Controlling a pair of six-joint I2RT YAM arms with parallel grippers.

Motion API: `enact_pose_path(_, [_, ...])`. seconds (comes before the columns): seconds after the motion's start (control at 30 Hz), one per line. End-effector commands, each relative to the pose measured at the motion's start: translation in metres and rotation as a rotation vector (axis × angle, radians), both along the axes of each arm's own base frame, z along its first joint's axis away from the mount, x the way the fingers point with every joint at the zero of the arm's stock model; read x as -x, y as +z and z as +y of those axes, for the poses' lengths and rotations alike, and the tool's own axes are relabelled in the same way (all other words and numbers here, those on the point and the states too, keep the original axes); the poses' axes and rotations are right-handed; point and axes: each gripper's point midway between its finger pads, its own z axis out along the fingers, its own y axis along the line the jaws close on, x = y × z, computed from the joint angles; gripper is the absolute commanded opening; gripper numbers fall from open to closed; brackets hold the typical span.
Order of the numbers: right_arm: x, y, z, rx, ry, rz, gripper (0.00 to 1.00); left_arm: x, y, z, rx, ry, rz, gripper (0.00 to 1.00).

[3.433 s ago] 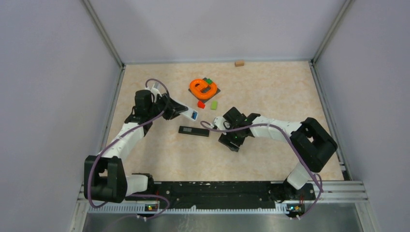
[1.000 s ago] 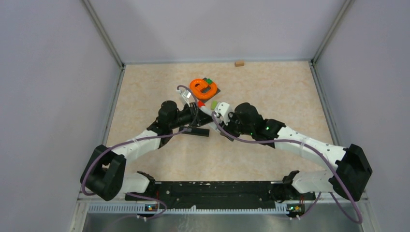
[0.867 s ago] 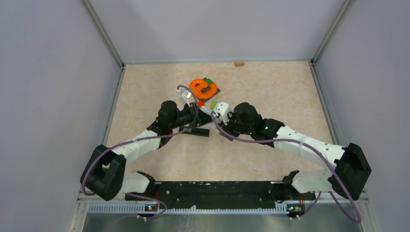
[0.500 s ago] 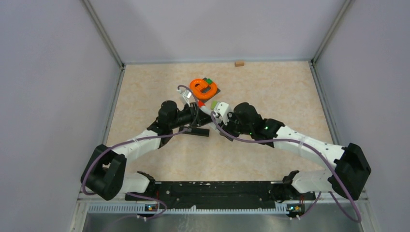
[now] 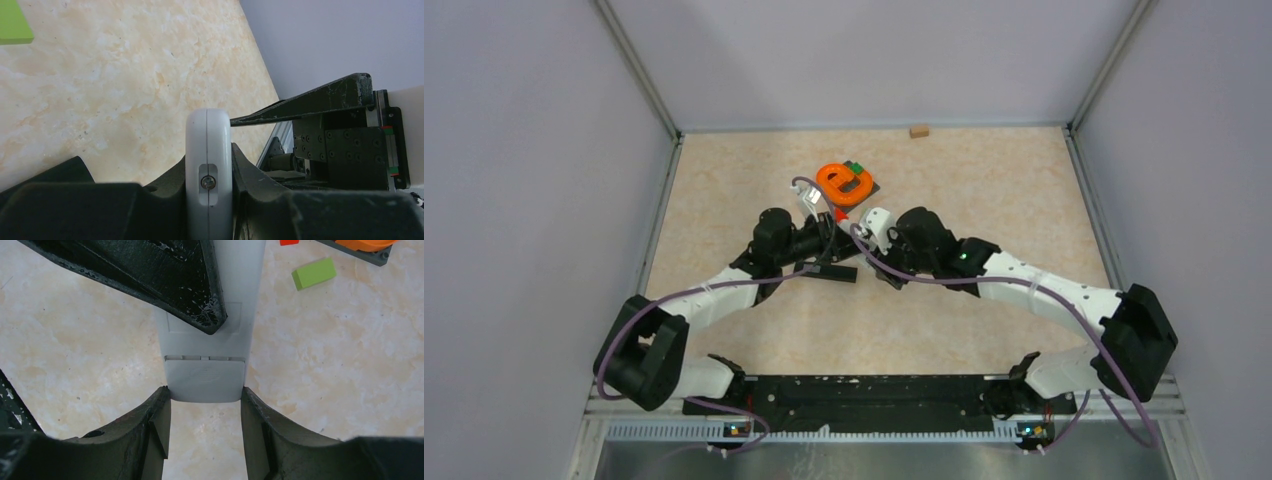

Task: Load the batteries into the remote control
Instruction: Load the battery cover into the remote control.

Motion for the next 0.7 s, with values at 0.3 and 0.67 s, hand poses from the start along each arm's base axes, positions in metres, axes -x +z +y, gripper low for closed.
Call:
enact_pose_path(0.3, [-0.022,0.035,0.032,-0.134,-0.060,-0.040,0.37,0.029,0.019,-0.025,0.068,-0.176,-0.015,0.00])
enact_pose_path(0.67, [-0.036,0.035,0.049,-0.166,-0.084,-0.038,0.40,0.041,0.021,-0.032,0.088,-0.261,0.016,0.00])
